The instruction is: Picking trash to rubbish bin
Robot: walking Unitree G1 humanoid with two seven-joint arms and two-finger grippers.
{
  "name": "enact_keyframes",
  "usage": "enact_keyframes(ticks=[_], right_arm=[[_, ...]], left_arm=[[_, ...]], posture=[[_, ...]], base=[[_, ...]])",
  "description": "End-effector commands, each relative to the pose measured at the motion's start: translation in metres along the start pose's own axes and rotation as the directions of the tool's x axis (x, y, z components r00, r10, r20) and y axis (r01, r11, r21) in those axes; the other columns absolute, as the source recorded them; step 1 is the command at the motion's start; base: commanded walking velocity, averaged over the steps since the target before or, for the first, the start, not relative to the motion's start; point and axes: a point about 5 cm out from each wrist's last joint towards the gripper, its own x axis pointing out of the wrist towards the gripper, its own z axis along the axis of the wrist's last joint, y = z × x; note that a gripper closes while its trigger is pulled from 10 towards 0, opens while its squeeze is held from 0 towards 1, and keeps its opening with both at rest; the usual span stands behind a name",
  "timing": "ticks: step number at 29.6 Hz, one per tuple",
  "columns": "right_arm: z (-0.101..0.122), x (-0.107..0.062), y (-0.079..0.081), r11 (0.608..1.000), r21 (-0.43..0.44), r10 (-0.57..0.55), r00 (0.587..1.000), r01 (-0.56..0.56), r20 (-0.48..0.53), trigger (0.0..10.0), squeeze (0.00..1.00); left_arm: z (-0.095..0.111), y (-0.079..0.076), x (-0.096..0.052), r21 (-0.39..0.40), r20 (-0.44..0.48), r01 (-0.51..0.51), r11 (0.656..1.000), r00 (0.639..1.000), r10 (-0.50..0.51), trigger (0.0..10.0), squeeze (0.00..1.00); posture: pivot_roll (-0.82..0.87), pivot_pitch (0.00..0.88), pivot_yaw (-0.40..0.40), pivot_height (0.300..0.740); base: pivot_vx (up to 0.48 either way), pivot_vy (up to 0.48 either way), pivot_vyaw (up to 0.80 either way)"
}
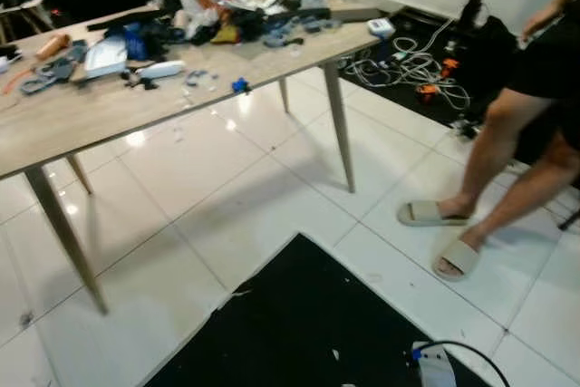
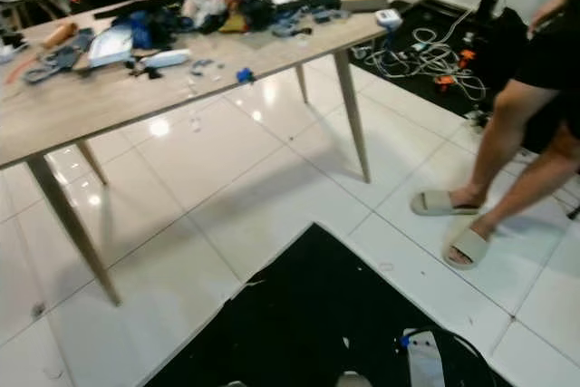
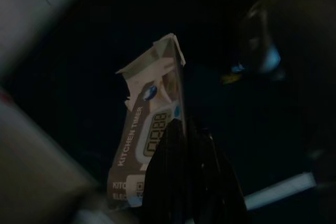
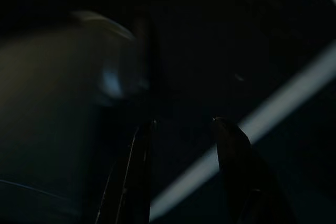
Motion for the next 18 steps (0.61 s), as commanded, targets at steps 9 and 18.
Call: enact_keyframes(ticks=[9, 18], right_arm=[[0.000, -0.002, -0.014, 0.991, -0.130, -0.025, 1.000, 0.022, -0.019, 10.0, 0.00], [0.009, 0.002, 0.012, 0.994, -0.112, -0.002, 1.000, 0.002, 0.006, 10.0, 0.00]], left_arm=[[0.017, -0.016, 0.006, 0.311, -0.016, -0.030, 0.950, 0.999, 0.037, 10.0, 0.00], [0.022, -0.008, 0.006, 0.275, -0.006, -0.077, 0.958, 0.997, 0.082, 10.0, 0.00]], posture=[[-0.05, 0.054, 0.091, 0.740], [-0.04, 0.036, 0.079, 0.740]], base=[[0.000, 0.000, -0.78], [0.000, 0.000, -0.78]])
